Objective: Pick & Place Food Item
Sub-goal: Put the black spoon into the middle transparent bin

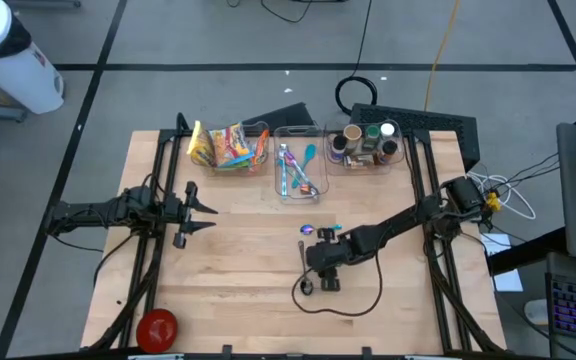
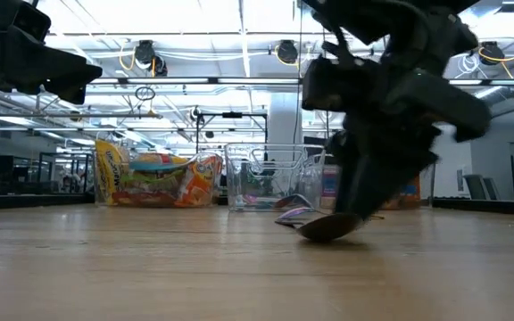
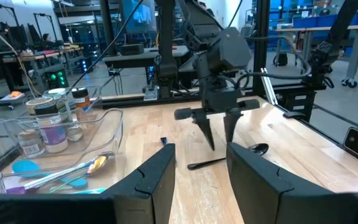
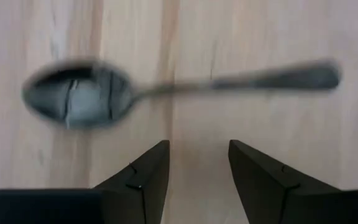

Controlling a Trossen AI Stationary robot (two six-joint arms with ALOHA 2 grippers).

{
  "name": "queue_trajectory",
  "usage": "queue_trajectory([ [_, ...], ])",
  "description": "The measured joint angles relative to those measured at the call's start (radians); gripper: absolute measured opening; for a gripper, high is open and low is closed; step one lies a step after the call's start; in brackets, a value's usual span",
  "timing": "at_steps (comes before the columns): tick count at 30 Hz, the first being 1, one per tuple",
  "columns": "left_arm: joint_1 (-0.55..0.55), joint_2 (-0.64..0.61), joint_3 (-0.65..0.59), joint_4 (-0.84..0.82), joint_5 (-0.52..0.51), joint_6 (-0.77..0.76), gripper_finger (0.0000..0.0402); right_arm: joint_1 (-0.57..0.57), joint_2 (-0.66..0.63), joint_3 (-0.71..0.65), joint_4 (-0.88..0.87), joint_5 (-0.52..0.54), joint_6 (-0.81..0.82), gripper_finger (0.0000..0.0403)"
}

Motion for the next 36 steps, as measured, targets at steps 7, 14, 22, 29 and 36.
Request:
queue_trajectory([
  [7, 0.0, 0.0, 0.0, 0.0, 0.0, 0.0, 0.0152, -0.002, 0.005, 0.001, 0.169, 0.099, -0.126, 0.016],
  [14, 0.0, 0.0, 0.0, 0.0, 0.0, 0.0, 0.0152, -0.03, 0.042, 0.001, 0.258, 0.036, -0.185, 0.016],
  [22, 0.0, 0.0, 0.0, 0.0, 0.0, 0.0, 0.0152, -0.033, 0.086, 0.003, 0.204, -0.038, -0.207, 0.016],
  [29, 0.0, 0.0, 0.0, 0.0, 0.0, 0.0, 0.0152, -0.031, 0.023, 0.003, 0.004, -0.039, -0.213, 0.016],
  [36, 0.0, 0.0, 0.0, 0.0, 0.0, 0.0, 0.0152, -0.03, -0.05, 0.0, -0.18, 0.041, -0.128, 0.016],
])
